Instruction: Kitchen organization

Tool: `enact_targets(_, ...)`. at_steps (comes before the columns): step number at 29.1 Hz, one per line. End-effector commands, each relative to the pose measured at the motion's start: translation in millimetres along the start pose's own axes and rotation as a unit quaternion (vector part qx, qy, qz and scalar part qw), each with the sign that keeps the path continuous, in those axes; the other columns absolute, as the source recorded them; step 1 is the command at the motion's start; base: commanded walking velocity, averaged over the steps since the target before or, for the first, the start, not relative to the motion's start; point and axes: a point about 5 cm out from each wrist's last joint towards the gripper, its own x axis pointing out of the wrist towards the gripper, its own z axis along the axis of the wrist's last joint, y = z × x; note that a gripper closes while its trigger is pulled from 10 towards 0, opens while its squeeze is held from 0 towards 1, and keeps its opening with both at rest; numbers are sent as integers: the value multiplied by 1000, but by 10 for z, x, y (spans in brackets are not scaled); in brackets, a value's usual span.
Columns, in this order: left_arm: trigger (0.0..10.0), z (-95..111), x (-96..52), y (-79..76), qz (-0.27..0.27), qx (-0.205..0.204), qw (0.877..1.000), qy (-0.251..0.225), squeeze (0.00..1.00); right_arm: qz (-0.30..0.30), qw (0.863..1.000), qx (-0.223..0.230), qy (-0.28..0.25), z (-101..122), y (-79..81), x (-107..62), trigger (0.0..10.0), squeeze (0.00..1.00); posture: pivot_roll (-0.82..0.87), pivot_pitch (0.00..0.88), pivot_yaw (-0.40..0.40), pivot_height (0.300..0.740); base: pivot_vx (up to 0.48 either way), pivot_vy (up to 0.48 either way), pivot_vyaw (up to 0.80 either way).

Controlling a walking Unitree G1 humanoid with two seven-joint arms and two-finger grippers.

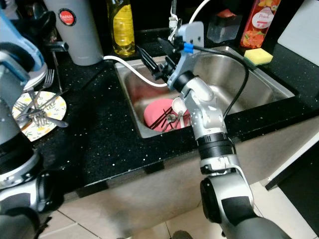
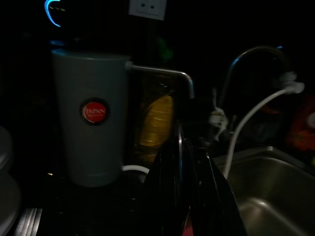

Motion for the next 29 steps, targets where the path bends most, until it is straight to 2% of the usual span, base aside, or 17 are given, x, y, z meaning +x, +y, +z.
enact_targets(1,10000,60,-9,-68,-23,-12,1000,-12,0,11,1000,11,-4,19,23,-9,10000,0,76,1,-34,740,0,0,0)
enact_targets(2,10000,82,-69,-114,-63,-28,997,-25,0,46,999,9,0,40,85,-31,10000,0,79,1,-32,740,0,0,0)
enact_targets(3,10000,82,-69,-114,-63,-28,997,-25,0,46,999,9,0,40,85,-31,10000,0,79,1,-32,740,0,0,0)
enact_targets(5,10000,74,-201,-232,-149,-38,987,-45,0,124,992,-6,28,7,239,-96,10000,0,86,0,-34,740,0,0,0)
enact_targets(7,10000,74,-201,-232,-149,-38,987,-45,0,124,992,-6,28,7,239,-96,10000,0,86,0,-34,740,0,0,0)
enact_targets(8,10000,-24,-305,-373,-204,-45,977,-41,0,179,981,-35,66,-111,374,-153,10000,0,88,0,-39,740,0,0,0)
enact_targets(10,10000,-24,-305,-373,-204,-45,977,-41,0,179,981,-35,66,-111,374,-153,10000,0,88,0,-39,740,0,0,0)
enact_targets(11,10000,-88,-372,-517,-239,-78,967,-47,0,168,978,-73,101,-275,389,-135,10000,0,97,0,-47,740,0,0,0)
enact_targets(12,10000,-101,-388,-555,-248,-85,964,-46,0,161,977,-84,109,-315,388,-124,10000,0,97,0,-46,740,0,0,0)
enact_targets(16,10000,-189,-400,-621,-246,-112,962,-31,0,152,979,-89,105,-305,409,-85,10000,0,101,0,-46,740,0,0,0)
enact_targets(17,10000,-198,-404,-631,-247,-134,959,-33,0,151,979,-85,104,-288,429,-76,10000,0,99,0,-42,740,0,0,0)
enact_targets(23,10000,-208,-410,-631,-252,-139,957,-32,0,137,982,-77,100,-277,432,-66,10000,0,98,0,-40,740,0,0,0)
enact_targets(26,10000,-233,-404,-617,-251,-145,957,-27,0,112,987,-75,92,-254,383,-53,10000,0,91,0,-27,740,0,0,0)
enact_targets(28,10000,-258,-395,-595,-247,-146,958,-21,0,117,988,-59,83,-226,387,-60,10000,0,88,0,-20,740,0,0,0)
enact_targets(29,10000,-280,-387,-580,-242,-146,959,-15,0,146,986,-35,72,-182,439,-89,10000,0,85,0,-14,740,0,0,0)
